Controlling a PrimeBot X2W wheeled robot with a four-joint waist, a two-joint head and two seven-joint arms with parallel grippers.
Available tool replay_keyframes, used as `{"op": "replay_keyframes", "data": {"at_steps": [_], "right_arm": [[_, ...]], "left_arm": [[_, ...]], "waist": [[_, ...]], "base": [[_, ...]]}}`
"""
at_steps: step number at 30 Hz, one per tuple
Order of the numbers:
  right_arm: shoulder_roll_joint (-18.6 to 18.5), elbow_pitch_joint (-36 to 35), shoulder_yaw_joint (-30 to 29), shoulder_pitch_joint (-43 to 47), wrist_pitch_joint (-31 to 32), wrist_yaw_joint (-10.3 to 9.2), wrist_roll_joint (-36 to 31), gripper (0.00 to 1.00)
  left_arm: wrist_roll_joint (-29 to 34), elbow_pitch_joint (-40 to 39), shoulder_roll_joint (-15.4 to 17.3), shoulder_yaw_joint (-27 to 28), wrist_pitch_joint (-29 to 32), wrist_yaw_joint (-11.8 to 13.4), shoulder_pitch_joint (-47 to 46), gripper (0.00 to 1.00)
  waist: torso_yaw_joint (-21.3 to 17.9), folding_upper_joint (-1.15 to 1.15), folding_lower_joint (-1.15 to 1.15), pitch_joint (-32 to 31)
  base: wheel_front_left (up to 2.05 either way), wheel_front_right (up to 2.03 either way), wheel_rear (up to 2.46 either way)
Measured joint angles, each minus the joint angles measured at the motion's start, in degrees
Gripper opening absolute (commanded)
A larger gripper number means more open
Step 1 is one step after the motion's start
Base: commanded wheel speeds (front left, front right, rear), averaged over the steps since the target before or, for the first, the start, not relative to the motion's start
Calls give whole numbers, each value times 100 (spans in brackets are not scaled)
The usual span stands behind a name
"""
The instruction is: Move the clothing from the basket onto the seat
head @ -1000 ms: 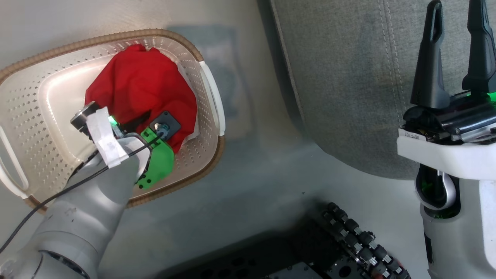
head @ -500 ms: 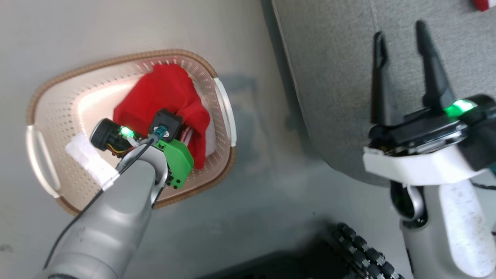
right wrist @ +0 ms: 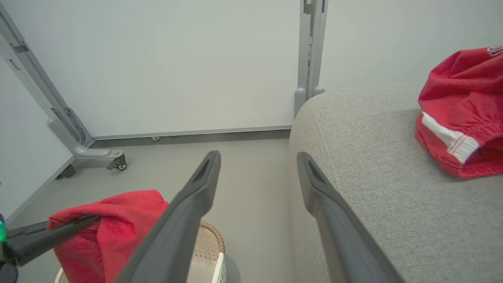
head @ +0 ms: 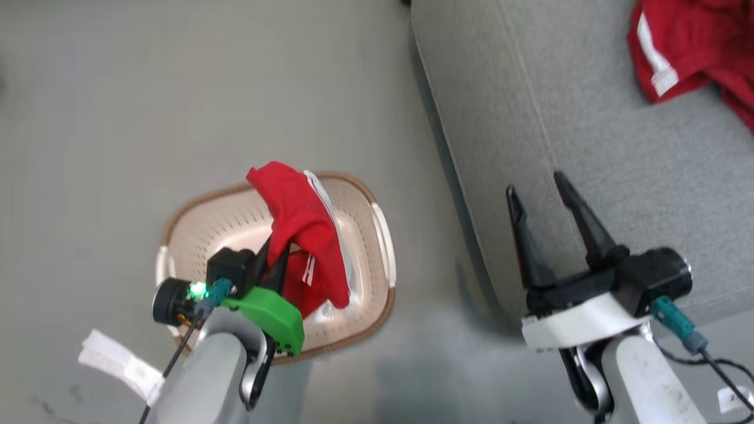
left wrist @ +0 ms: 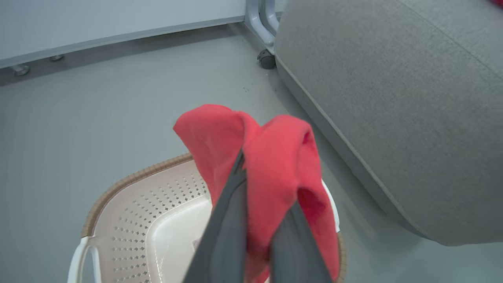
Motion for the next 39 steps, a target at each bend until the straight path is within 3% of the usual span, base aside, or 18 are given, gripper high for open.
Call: {"op": "replay_keyframes", "data": {"at_steps": [6, 12, 21, 28, 33, 39], "right_arm": [[-77, 256, 134, 472, 0, 0, 109, 100], [-119, 409, 337, 730, 0, 0, 163, 100], [-203, 457, 767, 856, 0, 0, 370, 100], [-256, 461, 1073, 925, 0, 0, 443, 100], [-254, 449, 1273, 879, 1, 0, 459, 100], [-157, 536, 1685, 684, 1, 0, 569, 100]], "left_arm": [[86, -872, -188, 575, -5, -19, 838, 0], [166, -1247, -249, 968, -5, -99, 1262, 0], [397, -1551, -334, 1259, -5, -188, 1415, 0], [393, -1844, -348, 1220, -5, -272, 1413, 0], [124, -2060, -354, 840, -5, -279, 1288, 0], [-34, -2253, -356, 264, -5, 78, 953, 0]], "waist": [[187, 0, 0, -1032], [289, 0, 0, -1772], [332, 0, 0, -2444], [303, 0, 0, -2539], [287, 0, 0, -2581], [252, 0, 0, -2653]], "base": [[0, 0, 0], [0, 0, 0], [0, 0, 0], [0, 0, 0], [0, 0, 0], [0, 0, 0]]}}
